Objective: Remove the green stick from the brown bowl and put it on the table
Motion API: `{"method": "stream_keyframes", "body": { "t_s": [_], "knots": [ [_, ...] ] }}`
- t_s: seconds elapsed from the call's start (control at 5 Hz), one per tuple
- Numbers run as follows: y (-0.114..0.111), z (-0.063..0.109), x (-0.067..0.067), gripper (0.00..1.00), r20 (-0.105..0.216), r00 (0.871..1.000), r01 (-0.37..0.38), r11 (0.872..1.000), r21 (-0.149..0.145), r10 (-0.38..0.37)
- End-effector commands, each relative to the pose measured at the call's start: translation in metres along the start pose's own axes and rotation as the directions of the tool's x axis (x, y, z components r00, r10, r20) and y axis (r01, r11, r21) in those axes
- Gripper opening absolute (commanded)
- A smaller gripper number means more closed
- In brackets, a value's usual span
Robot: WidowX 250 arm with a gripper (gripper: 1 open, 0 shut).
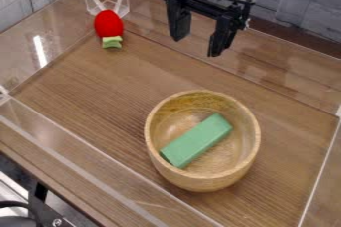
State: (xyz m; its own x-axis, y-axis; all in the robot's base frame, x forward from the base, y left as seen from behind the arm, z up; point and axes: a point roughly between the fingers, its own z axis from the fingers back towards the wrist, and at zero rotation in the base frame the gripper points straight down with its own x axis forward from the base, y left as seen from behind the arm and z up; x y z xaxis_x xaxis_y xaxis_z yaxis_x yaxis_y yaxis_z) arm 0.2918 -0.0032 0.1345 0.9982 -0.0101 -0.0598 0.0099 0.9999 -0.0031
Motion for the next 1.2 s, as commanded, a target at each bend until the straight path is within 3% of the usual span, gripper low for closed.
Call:
{"method": "stream_keyframes", "body": {
  "t_s": [0.0,0.6,1.0],
  "knots": [
    [0.026,-0.005,0.004,1.0,0.001,1.0,-0.015,1.0,0.001,0.015],
    [0.125,0.009,0.025,1.0,0.026,1.0,-0.01,1.0,0.014,0.01],
    [0.167,-0.022,0.023,1.0,0.026,0.991,-0.129,0.991,0.019,0.129]
  ]
}}
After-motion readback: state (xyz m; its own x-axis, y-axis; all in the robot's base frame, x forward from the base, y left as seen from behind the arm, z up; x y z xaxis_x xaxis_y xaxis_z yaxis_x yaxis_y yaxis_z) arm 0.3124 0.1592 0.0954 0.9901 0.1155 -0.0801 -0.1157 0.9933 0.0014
